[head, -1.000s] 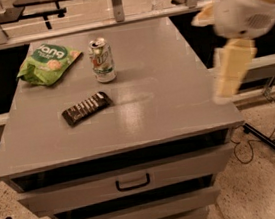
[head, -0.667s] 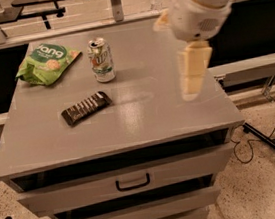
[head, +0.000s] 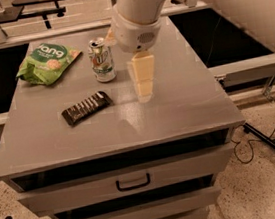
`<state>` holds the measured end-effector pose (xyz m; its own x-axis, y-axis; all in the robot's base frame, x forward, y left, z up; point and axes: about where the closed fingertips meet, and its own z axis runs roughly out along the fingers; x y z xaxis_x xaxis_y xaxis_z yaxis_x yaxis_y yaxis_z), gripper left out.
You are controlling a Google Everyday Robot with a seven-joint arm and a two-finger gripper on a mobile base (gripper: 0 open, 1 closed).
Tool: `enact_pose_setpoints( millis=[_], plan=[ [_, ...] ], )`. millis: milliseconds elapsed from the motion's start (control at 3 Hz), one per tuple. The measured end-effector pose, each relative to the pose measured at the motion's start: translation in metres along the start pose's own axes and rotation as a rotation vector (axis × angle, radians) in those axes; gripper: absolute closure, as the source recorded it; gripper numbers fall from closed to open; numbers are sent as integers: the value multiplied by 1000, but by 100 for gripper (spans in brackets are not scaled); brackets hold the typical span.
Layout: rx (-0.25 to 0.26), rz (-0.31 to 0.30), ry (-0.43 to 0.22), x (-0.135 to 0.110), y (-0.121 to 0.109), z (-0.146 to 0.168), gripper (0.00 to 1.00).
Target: Pick rxbar chocolate
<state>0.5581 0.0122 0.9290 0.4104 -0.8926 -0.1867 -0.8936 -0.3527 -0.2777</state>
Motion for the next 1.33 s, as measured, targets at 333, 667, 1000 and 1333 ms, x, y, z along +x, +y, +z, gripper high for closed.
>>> enact_pose_setpoints(
  millis=[333, 667, 1000, 1333],
  plan=[
    [-20, -50, -11, -22, -12, 23, 0],
    [-43, -91, -27, -44, -16, 44, 0],
    [-72, -116, -30, -58, -18, 64, 0],
    [-123, -124, -32, -65, -19, 87, 0]
  ],
)
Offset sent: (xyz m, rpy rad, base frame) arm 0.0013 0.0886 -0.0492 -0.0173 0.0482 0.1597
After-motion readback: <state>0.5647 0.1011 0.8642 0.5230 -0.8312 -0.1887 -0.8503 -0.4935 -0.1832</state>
